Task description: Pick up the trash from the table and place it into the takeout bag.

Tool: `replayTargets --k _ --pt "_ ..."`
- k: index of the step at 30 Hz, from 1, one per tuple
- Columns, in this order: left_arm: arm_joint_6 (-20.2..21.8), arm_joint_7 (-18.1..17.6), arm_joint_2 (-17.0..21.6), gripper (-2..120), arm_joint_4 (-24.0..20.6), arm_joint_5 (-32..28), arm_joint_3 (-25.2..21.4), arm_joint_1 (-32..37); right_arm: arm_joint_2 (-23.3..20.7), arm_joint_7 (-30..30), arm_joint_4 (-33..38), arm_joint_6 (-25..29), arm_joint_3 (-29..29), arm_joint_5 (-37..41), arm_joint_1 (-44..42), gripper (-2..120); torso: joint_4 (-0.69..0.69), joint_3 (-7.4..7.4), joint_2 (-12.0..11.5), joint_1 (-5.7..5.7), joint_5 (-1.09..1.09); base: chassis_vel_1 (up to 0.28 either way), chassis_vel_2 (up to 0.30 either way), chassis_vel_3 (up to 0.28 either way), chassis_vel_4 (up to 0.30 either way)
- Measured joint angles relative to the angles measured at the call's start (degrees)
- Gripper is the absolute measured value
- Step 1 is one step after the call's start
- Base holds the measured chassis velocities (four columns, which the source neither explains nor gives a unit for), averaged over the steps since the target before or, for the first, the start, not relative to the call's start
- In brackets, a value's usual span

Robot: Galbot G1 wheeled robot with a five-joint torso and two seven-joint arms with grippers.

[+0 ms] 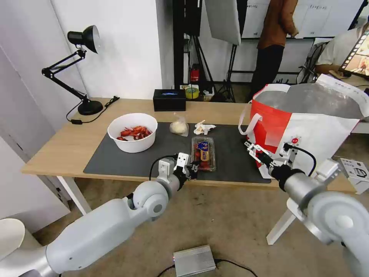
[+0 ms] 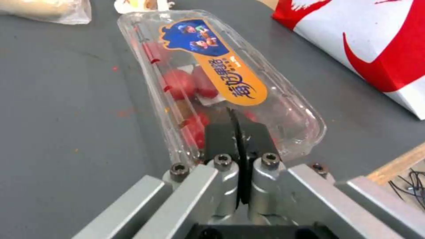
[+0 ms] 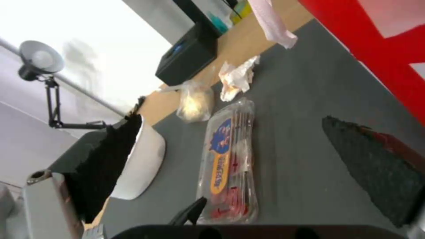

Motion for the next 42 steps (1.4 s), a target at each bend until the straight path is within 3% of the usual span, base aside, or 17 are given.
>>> replayTargets --k 8,18,29,42 --pt "-0.1 -0.6 0.1 0 0.0 -0.4 0.5 -0.4 0.9 6.4 -6.3 -5.9 -6.4 4.7 10.4 100 0.01 0.00 0.0 0.00 -0.01 0.000 0.000 0.000 0.000" --pt "-0.3 -1.5 -0.2 0 0.5 -1.4 1.4 -1.0 6.8 12.1 -16.7 -8.9 -15.2 3.4 20.7 100 0.00 0.00 0.0 0.00 -0.01 0.000 0.000 0.000 0.000" --pt "-1.2 -2.0 -0.7 0 0.9 -1.9 1.7 -1.3 13.1 14.6 -23.1 -10.6 -19.3 1.0 27.0 100 0.00 0.00 0.0 0.01 -0.01 0.000 0.000 0.000 0.000" --pt "-1.0 -2.1 -0.6 0 0.7 -2.5 1.0 -1.1 16.1 17.3 -27.7 -12.3 -20.9 0.4 31.4 100 0.00 0.00 0.0 0.01 0.00 0.000 0.000 0.000 0.000"
